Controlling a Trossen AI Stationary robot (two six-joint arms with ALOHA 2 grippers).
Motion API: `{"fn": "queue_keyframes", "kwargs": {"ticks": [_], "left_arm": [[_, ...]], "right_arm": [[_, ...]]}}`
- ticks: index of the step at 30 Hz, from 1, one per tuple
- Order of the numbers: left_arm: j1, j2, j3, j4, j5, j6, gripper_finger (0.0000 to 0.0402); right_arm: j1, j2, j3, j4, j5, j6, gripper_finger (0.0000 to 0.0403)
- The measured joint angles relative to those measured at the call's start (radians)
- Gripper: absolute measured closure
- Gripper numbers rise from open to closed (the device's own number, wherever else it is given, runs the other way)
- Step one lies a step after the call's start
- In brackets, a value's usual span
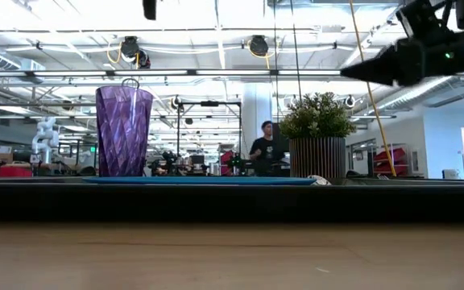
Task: Pick and place plate/cup/fork/spoon on tray
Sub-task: Put the pink fork on the black serving tray to the right of the orange spoon
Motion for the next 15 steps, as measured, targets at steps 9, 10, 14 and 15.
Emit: {"fn": "queue_keyframes", "kwargs": {"ticks": [9,10,14,15], "left_arm": [[0.001,-0.069,-0.069,0.001,-0.017,0.051,0.0346],[0.003,-0.074,-0.07,-0.016,-0.017,0.067,0.0346],[0.016,-0.107,-0.072,-0.108,-0.011,0.105,0.0346],[0.017,-0.124,-0.072,-0.129,-0.011,0.112,0.0346]], "right_arm": [[-0.105,0.021,0.175,-0.321,-0.006,0.245,0.0245],[-0.122,0.037,0.221,-0.428,-0.006,0.297,0.0245],[-0.185,0.112,0.371,-0.724,-0.004,0.509,0.0245],[-0.2,0.132,0.4,-0.768,-0.004,0.56,0.0245]]}}
